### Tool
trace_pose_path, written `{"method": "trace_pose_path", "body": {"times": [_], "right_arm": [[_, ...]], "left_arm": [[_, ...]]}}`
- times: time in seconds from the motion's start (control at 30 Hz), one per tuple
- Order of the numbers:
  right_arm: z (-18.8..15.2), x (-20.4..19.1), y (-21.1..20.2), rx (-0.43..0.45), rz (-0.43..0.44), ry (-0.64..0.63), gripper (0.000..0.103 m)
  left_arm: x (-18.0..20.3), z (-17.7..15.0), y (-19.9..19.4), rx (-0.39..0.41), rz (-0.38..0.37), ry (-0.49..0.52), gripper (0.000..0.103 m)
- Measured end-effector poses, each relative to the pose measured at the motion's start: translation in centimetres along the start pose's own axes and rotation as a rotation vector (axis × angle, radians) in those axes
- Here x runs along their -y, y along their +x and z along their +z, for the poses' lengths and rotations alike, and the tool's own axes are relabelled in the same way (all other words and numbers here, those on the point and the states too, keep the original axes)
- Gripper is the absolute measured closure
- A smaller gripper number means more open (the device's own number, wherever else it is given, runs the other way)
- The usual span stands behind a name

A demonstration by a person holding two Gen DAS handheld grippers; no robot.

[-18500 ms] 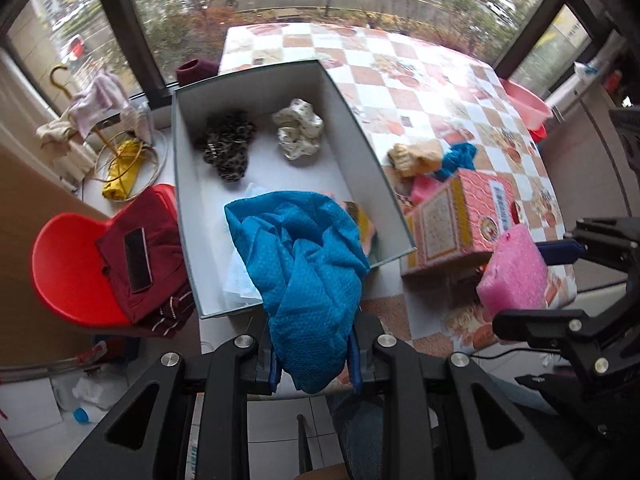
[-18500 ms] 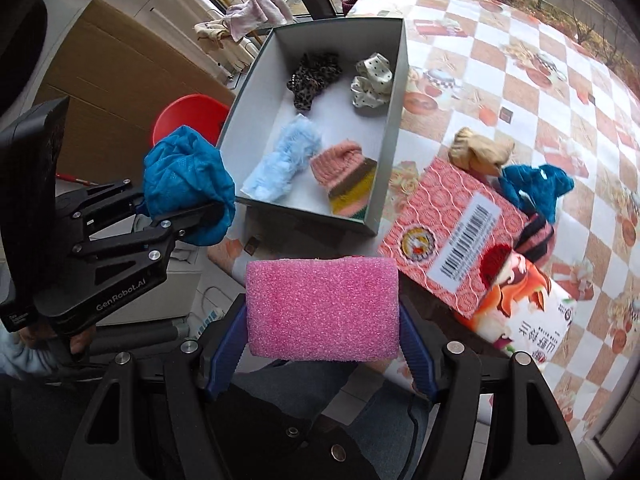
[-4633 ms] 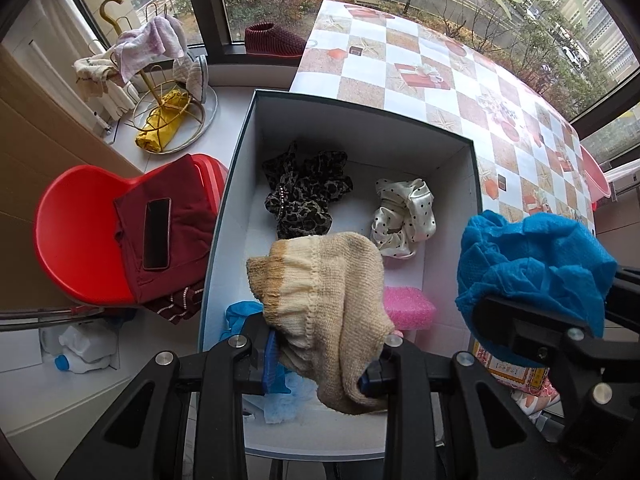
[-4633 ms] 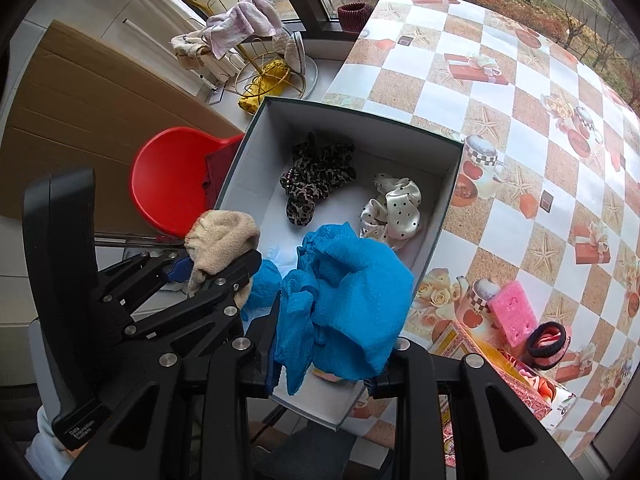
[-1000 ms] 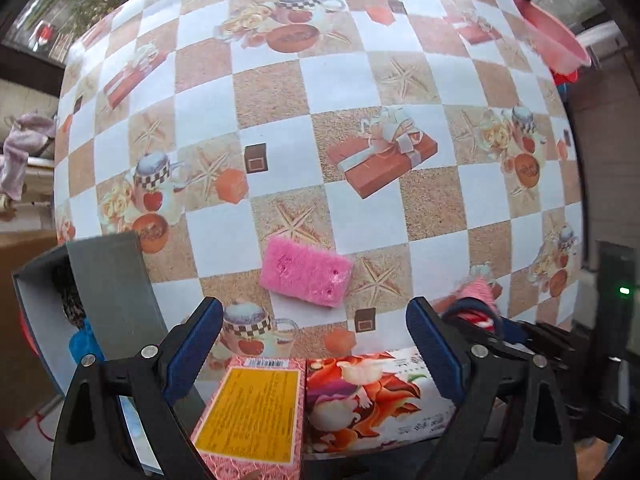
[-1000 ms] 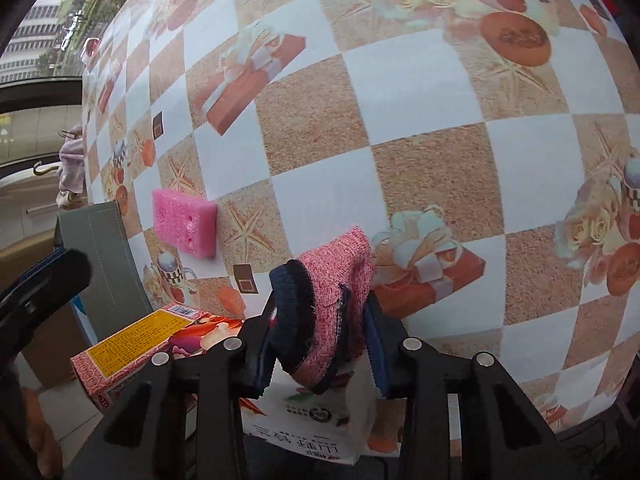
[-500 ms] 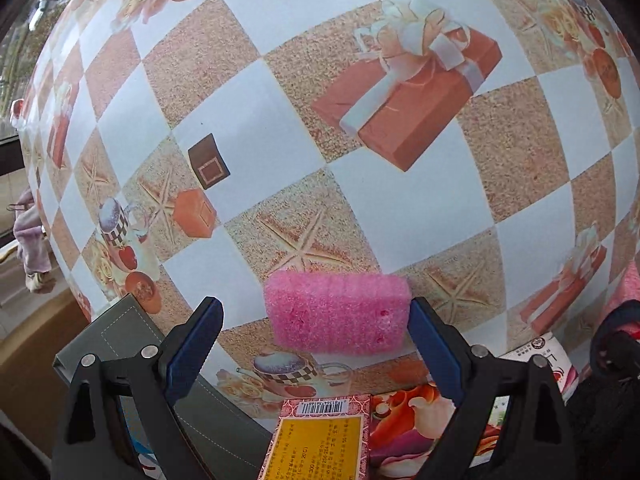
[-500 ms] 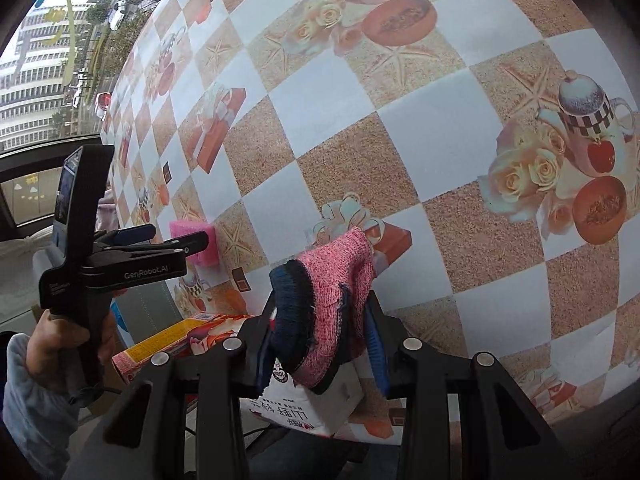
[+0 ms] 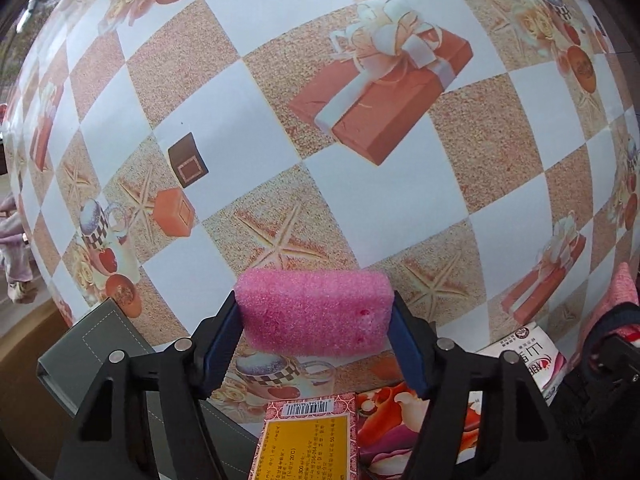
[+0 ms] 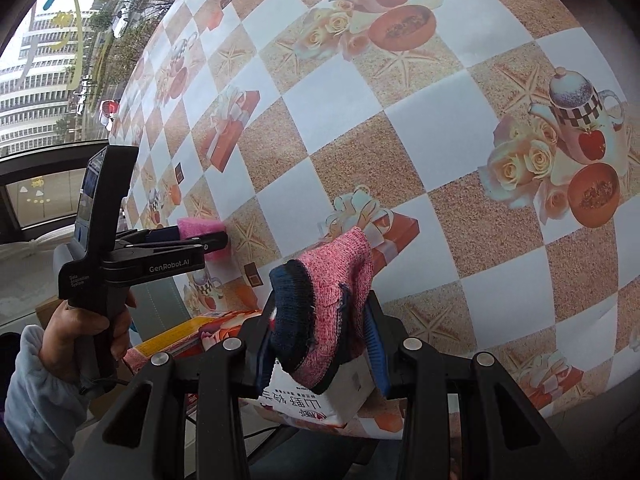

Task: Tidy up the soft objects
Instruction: 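Grasp the pink foam sponge with the left tool while the right tool grasps the pink knit sock, then lift the pink sponge and knit sock and carry them over the box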

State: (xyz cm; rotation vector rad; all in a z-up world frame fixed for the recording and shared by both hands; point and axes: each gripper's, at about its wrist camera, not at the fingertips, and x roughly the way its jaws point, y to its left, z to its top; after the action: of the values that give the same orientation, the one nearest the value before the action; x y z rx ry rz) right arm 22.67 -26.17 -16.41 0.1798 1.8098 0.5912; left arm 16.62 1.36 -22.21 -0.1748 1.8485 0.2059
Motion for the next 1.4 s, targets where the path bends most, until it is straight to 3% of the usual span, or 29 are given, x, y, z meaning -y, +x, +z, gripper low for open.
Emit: {"method": "trace_pose_path", "body": {"times": [0.13, 0.3, 0.57, 1.07, 1.4], "right_arm": [[-0.7, -0.2, -0.6, 0.018, -0.018, -0.003, 0.063], [-1.7, 0.3, -1.4, 0.034, -0.041, 0.013, 0.063], [-4.0, 1.2, -3.3, 0.077, -0.084, 0.04, 0.063], [-10.6, 0.2, -3.5, 0.085, -0.13, 0.06, 0.063], [-14.0, -2.2, -2.2, 0.051, -0.166, 0.003, 0.063]], "left_arm": [[0.8, -1.2, -3.6, 0.108, -0.001, 0.027, 0.031], [2.2, -3.5, -7.5, 0.212, -0.056, 0.056, 0.031], [6.8, -6.6, -13.0, 0.32, -0.17, 0.123, 0.031], [9.8, -16.1, -14.3, 0.374, -0.283, 0.273, 0.03], [9.1, -21.5, -13.6, 0.387, -0.323, 0.334, 0.031]]}}
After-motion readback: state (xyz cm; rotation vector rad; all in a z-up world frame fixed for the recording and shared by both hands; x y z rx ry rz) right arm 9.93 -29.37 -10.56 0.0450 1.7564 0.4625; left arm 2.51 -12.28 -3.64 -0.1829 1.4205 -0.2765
